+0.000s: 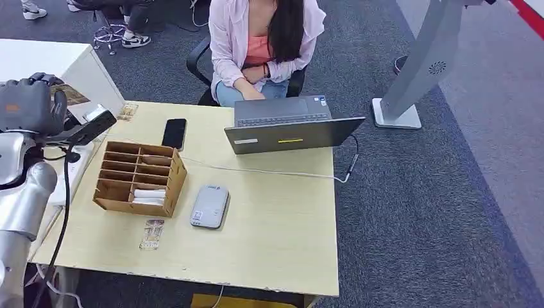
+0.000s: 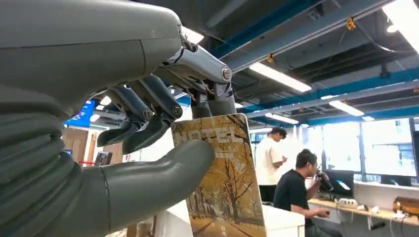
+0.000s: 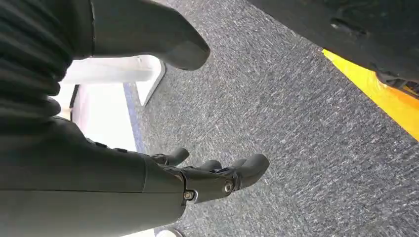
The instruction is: Pass the card to the sensor for recognition and then transmit it.
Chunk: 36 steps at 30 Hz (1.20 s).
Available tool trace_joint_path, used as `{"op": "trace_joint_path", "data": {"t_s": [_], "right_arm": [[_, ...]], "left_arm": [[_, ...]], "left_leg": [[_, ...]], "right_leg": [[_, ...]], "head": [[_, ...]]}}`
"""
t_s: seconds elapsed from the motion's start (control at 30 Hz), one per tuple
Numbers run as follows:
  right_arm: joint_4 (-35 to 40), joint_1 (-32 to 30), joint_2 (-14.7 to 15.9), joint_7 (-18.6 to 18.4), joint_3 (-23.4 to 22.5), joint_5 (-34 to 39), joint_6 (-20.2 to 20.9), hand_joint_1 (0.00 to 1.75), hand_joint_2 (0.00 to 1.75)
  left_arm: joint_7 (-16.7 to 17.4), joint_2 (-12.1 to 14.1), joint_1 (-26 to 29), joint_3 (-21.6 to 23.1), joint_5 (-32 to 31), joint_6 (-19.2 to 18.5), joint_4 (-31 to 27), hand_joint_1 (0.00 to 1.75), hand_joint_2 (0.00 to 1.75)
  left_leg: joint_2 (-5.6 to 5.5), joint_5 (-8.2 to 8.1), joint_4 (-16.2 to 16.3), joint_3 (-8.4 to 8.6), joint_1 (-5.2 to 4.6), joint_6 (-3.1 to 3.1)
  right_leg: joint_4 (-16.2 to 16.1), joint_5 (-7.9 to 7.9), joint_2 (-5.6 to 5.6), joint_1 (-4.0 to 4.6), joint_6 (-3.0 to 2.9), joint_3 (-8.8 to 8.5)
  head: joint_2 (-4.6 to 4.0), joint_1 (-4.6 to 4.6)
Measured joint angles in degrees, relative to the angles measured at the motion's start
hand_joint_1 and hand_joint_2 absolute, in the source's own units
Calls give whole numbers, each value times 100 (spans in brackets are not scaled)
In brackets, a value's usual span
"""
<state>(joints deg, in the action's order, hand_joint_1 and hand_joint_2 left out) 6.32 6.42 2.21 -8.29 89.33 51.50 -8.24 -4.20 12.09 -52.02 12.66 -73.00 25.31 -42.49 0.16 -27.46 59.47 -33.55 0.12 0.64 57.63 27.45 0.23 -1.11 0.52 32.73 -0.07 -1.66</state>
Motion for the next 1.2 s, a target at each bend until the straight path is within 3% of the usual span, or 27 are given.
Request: {"op": "trace_joint_path", "data": {"t_s": [1.2], "right_arm": [[0,-1,0,-44,2,-9,-13,0,175]], "left_arm": [[7,-42,371,0,-72,151,85,175,175]], "left_leg": [[0,0,0,0,0,0]], "right_leg": [[0,0,0,0,0,0]], "head": [[0,-2]]}}
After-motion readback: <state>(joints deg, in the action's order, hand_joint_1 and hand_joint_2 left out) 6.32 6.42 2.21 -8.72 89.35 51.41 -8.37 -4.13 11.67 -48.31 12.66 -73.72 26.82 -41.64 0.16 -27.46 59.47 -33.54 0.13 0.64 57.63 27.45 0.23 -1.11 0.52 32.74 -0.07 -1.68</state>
